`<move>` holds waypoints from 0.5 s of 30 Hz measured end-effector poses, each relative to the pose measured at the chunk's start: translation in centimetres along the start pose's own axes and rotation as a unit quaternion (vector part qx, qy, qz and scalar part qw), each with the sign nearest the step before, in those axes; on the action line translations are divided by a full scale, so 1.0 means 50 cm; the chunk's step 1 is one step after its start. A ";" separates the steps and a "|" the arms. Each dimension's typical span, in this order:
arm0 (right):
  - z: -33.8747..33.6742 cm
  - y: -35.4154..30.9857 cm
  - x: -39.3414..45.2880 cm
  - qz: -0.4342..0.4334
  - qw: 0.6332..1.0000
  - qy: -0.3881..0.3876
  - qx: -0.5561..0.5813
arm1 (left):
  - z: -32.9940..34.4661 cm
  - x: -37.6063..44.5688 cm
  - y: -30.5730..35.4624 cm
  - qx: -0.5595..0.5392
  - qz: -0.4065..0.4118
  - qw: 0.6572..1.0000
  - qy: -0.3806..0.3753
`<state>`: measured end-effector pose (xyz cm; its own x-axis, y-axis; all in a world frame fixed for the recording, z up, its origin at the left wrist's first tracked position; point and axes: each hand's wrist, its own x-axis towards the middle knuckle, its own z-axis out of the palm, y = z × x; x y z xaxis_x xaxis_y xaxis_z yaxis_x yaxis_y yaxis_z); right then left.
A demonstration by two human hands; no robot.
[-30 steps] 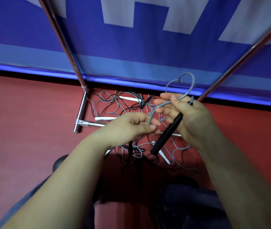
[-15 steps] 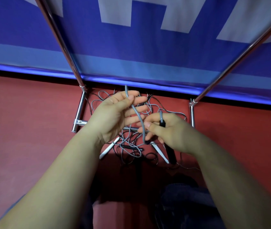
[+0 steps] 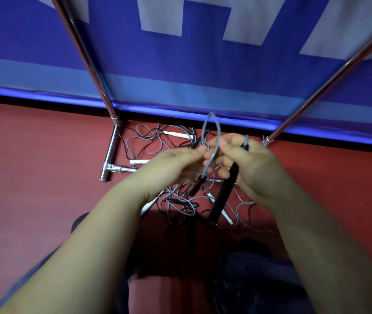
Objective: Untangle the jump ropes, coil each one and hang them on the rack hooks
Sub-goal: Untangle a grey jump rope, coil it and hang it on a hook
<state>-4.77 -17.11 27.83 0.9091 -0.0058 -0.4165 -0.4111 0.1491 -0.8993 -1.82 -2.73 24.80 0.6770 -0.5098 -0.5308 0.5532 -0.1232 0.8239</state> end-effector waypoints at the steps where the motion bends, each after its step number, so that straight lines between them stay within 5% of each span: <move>1: -0.002 -0.003 0.001 -0.006 0.999 0.020 0.026 | 0.002 -0.002 -0.002 0.031 -0.011 0.999 -0.016; 6: -0.012 -0.003 0.005 -0.021 0.995 0.079 0.064 | 0.008 -0.015 0.000 0.076 0.017 0.993 -0.084; 15: -0.010 0.008 0.011 -0.016 0.996 0.039 -0.082 | -0.003 -0.009 -0.004 0.050 0.045 0.997 -0.047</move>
<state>-4.49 -17.54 27.20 0.9169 -0.0851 -0.3899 -0.3925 -0.0160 -0.9196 -2.17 -2.36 24.87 0.6704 -0.6002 -0.4363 0.4373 -0.1555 0.8858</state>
